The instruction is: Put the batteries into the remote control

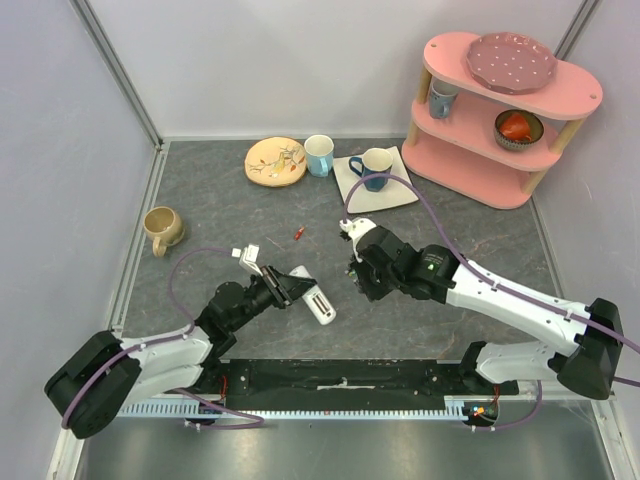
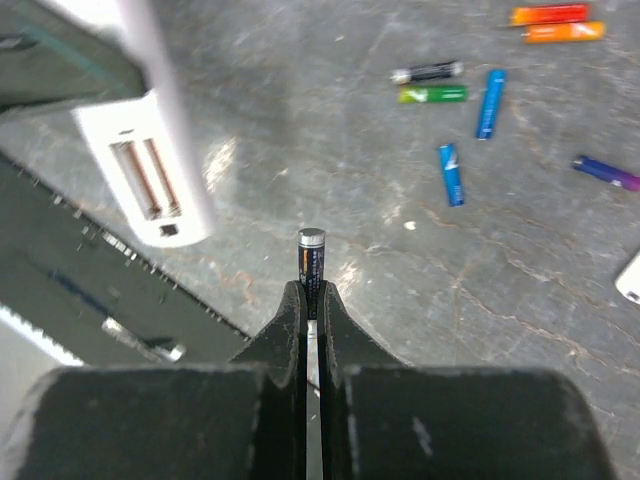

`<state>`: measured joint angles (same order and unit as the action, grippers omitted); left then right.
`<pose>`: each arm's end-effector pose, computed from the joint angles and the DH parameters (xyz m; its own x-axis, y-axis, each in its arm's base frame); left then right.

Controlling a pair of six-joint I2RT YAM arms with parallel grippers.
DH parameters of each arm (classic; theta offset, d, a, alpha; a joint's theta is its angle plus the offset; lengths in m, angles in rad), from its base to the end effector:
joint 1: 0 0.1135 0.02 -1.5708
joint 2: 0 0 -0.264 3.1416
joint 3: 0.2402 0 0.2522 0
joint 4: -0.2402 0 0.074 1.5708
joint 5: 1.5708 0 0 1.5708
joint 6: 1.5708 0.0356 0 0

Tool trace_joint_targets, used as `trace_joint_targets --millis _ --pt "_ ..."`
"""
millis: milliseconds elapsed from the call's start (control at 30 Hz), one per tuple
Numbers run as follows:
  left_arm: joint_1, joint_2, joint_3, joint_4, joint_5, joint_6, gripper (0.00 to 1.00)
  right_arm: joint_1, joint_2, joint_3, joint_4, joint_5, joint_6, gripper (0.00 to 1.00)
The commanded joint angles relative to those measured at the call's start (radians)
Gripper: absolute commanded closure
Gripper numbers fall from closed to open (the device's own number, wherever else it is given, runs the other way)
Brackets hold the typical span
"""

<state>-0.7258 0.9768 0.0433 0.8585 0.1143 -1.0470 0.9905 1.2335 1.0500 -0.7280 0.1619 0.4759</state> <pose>0.1284 -0.1194 0.1629 -0.6727 -0.5532 -0.4914 0.3238 0.3770 -0.8678 0.1426 0.2070 0.2907 -0.7385 -0.3018 -0.6029 -0.4870 0.8572 0.1674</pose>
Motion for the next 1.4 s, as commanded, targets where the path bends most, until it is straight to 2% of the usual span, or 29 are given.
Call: trace_joint_targets --millis 0,333,733,1133,1367 --pt "0.002 0.071 0.012 0.174 0.004 -0.071 0.98 -0.001 0.004 0.076 -0.077 -0.202 -0.12 1.0" --pt "-0.006 0.287 0.038 0.415 0.038 -0.148 0.98 -0.001 0.047 0.051 -0.024 -0.298 -0.076 1.0" --pt "-0.014 0.375 0.035 0.545 0.051 -0.182 0.98 0.007 0.078 0.019 0.142 -0.318 0.032 1.0" --pt "-0.015 0.463 -0.003 0.806 0.085 -0.168 0.98 0.016 0.112 0.071 0.075 -0.326 0.0 1.0" --pt "-0.015 0.433 0.047 0.806 0.127 -0.122 0.98 0.017 0.083 0.084 0.007 -0.334 -0.003 1.0"
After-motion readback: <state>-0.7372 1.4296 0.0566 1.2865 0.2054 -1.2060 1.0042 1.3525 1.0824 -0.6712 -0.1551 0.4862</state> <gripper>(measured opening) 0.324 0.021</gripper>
